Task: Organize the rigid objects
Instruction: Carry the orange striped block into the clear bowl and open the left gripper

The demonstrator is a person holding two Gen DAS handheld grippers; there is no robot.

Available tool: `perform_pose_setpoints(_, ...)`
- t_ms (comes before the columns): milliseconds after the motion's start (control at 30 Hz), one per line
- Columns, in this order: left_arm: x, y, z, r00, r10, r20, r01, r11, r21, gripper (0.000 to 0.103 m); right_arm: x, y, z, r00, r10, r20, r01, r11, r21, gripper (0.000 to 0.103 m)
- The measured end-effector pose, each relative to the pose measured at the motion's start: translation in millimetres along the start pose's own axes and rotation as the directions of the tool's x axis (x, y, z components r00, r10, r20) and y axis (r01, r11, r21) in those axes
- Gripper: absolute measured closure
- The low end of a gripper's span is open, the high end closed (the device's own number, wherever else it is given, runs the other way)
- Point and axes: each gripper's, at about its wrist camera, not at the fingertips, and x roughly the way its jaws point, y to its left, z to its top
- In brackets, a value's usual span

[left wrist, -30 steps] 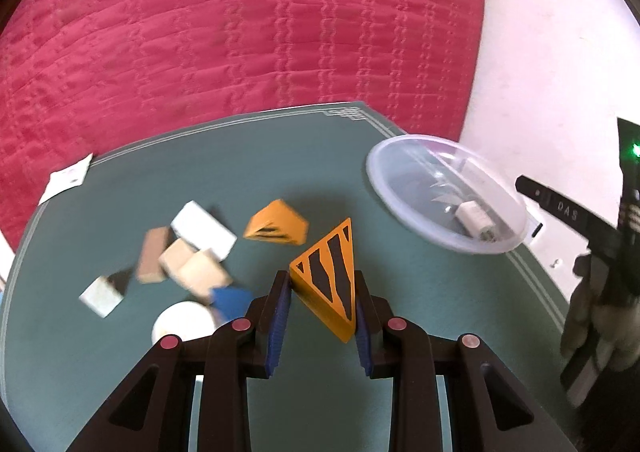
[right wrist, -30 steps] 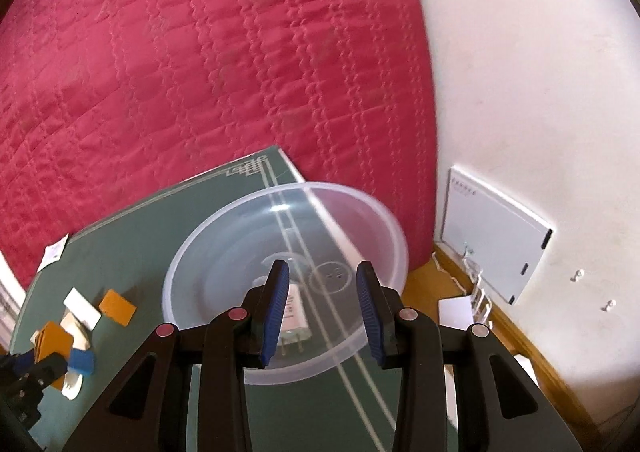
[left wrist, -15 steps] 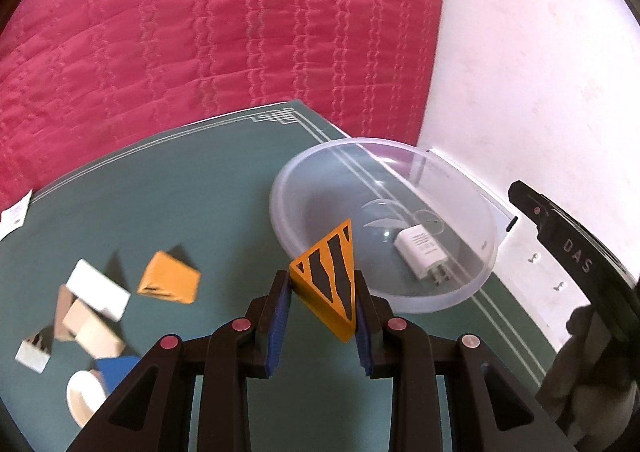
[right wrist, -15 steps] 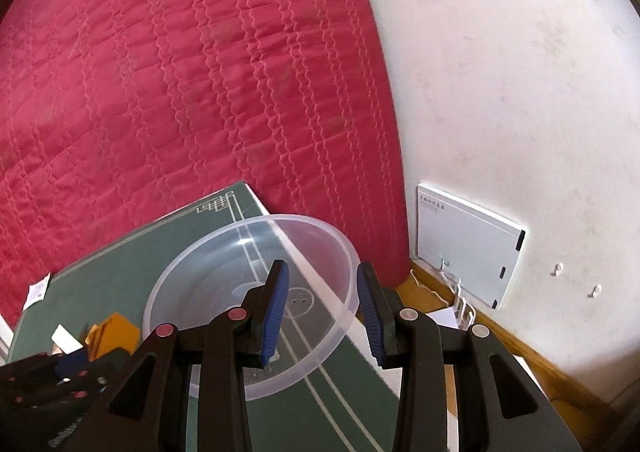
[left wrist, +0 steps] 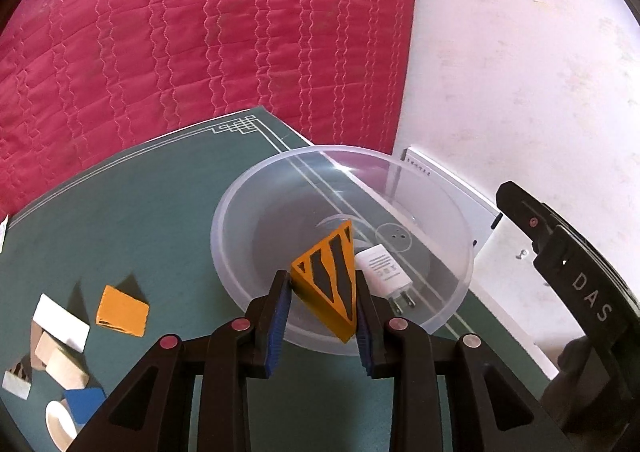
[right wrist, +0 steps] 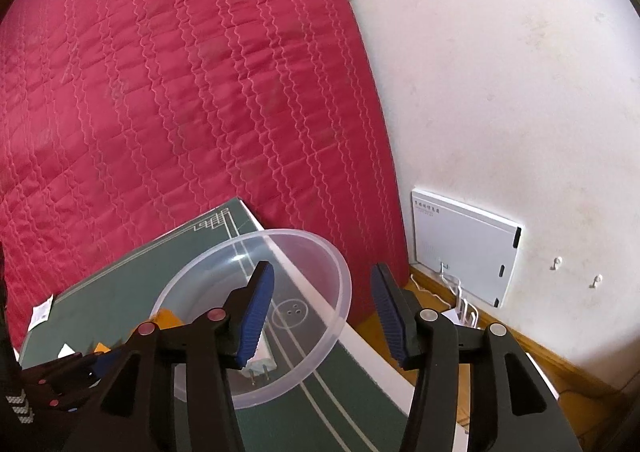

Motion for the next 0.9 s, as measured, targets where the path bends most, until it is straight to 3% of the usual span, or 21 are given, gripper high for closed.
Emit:
perform_pose_setpoints(67,-0.3,1.6,0.2,1.000,0.007,0.008,-0.006,1.000,-0.010,0.048,-0.2,-1.0,-0.7,1.000,0.007,0.008,-0.007,1.000,0.009,0.048)
perform_pose_setpoints(200,-3.8,7.8,-1.3,0.999,0.029,0.021,-0.028,0.999,-0.025,0.043,-7.6,-2.7,-0.4,0.996,0.032,0.078,-0.033,0.999,0.012,0.029)
perform_pose_setpoints(367,-7.2,15.7,-4.3,0.995,0.093,0.033,-0.091,0.995,-0.045,0.033,-9.7,2.4,0.1,0.994,0.047,0.097,-0.046,0.999,-0.021,0.026)
perform_pose_setpoints(900,-18.0,23.5,-23.6,0.967,0.249,0.059,-0.248,0.969,-0.012,0.031,-1.4,8.2,-5.4,0.996,0.079,0.035,-0.077,0.996,-0.052,0.026)
